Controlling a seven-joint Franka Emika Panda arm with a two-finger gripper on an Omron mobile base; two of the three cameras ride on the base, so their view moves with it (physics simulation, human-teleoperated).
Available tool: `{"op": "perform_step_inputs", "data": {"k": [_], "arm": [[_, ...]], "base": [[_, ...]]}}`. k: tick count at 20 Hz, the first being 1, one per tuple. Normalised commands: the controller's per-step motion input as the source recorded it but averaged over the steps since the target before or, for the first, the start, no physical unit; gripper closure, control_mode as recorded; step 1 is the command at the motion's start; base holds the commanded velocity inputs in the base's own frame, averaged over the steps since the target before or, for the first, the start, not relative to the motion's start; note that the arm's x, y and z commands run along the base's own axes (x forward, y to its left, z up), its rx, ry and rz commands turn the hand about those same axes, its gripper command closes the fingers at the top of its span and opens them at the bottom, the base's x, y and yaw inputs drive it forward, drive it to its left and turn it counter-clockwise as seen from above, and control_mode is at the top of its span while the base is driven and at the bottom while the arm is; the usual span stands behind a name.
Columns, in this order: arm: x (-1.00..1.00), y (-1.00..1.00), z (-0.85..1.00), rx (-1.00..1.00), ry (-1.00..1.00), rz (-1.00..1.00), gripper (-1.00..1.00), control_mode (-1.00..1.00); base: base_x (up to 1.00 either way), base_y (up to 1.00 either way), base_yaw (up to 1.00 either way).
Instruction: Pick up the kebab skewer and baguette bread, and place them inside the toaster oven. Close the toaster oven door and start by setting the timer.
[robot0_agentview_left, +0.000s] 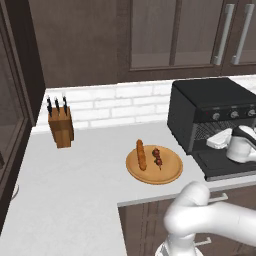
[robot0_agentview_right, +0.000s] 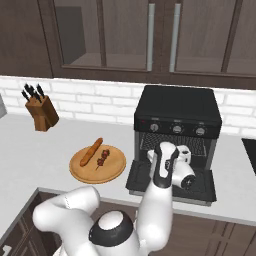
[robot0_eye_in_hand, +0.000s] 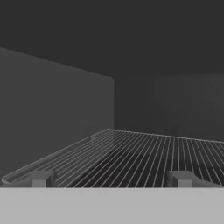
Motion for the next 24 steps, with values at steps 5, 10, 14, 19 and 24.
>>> {"op": "perform_step_inputs", "data": {"k": [5, 10, 14, 19, 24], "arm": [[0.27, -0.12, -0.07, 0.0, 0.0, -0.03, -1.0, -1.0], [0.06, -0.16, -0.3, 0.0, 0.01, -0.04, -1.0, -1.0], [0.0, -0.15, -0.25, 0.0, 0.0, -0.03, -1.0, -1.0], [-0.26, -0.19, -0.43, 0.0, 0.07, -0.02, -1.0, -1.0], [-0.85, -0.26, -0.49, 0.0, 0.23, 0.0, -1.0, -1.0]], "base": [[0.0, 0.0, 0.0], [0.0, 0.0, 0.0], [0.0, 0.0, 0.0], [0.0, 0.0, 0.0], [0.0, 0.0, 0.0]]}}
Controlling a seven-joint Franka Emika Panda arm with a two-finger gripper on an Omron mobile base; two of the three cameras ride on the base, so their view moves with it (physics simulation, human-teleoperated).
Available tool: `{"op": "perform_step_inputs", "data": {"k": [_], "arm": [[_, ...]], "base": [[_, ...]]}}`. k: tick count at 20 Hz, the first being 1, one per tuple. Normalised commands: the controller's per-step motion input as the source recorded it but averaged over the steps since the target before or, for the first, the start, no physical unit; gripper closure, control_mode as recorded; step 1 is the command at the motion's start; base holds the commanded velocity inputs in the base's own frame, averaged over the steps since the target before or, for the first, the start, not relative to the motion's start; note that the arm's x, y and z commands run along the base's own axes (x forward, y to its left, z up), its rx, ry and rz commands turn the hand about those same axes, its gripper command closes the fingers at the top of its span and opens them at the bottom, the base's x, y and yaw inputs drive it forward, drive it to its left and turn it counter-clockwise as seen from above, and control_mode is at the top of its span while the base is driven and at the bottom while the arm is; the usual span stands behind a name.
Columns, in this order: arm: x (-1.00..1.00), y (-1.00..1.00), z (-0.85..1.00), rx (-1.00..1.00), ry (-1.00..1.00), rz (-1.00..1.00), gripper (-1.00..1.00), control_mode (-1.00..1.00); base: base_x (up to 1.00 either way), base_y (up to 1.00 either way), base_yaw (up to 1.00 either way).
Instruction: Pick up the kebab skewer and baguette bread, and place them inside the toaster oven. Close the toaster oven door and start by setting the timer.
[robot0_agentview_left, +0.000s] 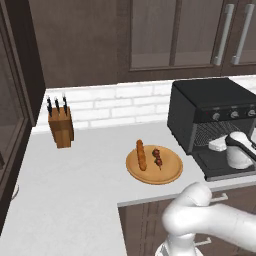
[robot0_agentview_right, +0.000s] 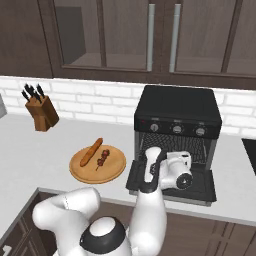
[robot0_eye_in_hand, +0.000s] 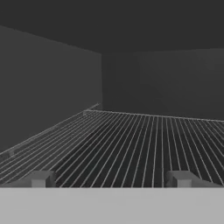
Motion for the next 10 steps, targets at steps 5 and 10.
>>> {"op": "perform_step_inputs", "data": {"k": [5, 10], "arm": [[-1.0, -0.21, -0.42, 0.01, 0.27, 0.0, -1.0, -1.0], [-1.0, -0.19, -0.35, 0.0, 0.33, -0.01, -1.0, -1.0]], "base": [[0.0, 0.0, 0.0], [0.0, 0.0, 0.0]]}}
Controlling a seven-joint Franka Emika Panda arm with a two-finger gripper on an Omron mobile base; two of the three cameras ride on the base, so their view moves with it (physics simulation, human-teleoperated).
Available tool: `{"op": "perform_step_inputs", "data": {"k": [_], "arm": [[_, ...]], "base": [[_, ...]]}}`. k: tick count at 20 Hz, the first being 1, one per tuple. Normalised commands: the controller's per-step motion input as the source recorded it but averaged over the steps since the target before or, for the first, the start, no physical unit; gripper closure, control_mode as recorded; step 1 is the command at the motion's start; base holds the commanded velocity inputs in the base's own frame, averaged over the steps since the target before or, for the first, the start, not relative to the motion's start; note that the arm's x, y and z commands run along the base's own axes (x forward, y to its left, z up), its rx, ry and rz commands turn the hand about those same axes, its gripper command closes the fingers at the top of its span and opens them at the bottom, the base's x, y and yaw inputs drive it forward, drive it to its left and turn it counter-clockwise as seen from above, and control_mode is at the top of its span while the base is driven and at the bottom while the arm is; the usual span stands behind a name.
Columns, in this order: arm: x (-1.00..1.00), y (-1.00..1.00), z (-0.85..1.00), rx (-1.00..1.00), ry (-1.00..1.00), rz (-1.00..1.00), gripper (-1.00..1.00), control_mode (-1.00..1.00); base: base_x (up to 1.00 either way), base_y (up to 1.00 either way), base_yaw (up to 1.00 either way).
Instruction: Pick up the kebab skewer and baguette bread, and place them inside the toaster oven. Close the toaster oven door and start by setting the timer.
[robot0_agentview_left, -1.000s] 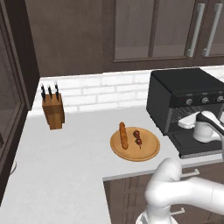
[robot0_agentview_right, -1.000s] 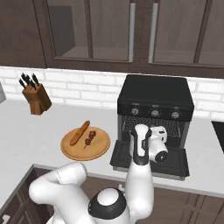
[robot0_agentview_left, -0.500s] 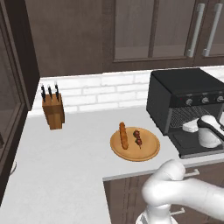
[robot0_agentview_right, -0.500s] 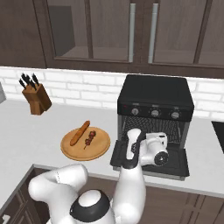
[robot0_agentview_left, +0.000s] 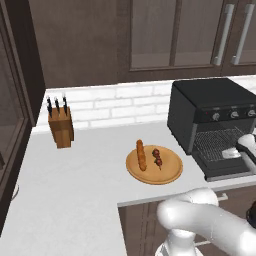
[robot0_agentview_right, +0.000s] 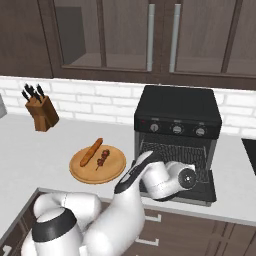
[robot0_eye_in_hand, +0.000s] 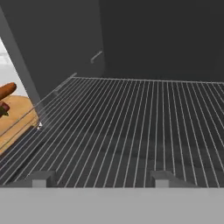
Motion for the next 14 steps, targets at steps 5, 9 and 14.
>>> {"op": "perform_step_inputs", "data": {"k": [5, 9, 14], "arm": [[-0.94, -0.21, 0.05, 0.0, 0.23, 0.0, -1.0, -1.0], [-0.73, 0.22, 1.0, 0.0, 0.0, 0.0, -1.0, -1.0], [-0.97, 0.55, 0.86, 0.0, 0.0, 0.0, -1.0, -1.0]], "base": [[0.0, 0.0, 0.0], [0.0, 0.0, 0.0], [0.0, 0.0, 0.0]]}}
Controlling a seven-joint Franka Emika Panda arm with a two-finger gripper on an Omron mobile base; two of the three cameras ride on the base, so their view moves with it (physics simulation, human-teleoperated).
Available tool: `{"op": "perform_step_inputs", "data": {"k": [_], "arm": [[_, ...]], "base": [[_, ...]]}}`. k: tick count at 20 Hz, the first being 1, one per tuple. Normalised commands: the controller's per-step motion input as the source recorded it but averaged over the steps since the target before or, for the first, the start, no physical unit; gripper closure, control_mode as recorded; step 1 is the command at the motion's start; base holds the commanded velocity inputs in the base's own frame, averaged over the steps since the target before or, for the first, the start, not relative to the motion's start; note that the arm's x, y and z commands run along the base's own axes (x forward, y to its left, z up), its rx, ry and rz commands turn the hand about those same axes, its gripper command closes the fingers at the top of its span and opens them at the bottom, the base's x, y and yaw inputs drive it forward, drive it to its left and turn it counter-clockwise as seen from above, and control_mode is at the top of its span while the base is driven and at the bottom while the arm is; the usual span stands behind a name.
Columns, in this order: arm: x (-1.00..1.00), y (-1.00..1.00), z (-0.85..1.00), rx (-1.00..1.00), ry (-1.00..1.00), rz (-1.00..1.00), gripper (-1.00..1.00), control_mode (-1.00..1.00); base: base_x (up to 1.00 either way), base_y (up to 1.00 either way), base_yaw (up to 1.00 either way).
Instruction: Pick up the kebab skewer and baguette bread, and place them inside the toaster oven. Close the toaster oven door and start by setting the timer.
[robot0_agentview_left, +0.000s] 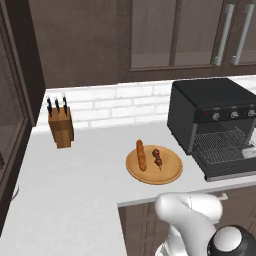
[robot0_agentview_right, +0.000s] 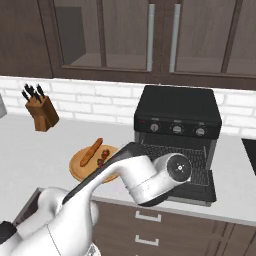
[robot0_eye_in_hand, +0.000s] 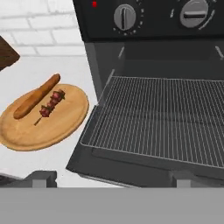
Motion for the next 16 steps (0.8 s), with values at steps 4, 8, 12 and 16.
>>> {"op": "perform_step_inputs", "data": {"k": [4, 8, 12, 16], "arm": [[-0.66, 0.99, 0.32, 0.0, 0.09, -0.05, -1.0, -1.0], [-0.09, 1.0, 0.33, 0.0, 0.27, -0.09, -1.0, -1.0], [0.16, 1.0, 0.08, -0.03, 0.28, -0.07, -1.0, -1.0], [0.53, 1.0, -0.01, -0.02, 0.09, -0.02, -1.0, -1.0]], "base": [[0.0, 0.0, 0.0], [0.0, 0.0, 0.0], [0.0, 0.0, 0.0], [0.0, 0.0, 0.0]]}}
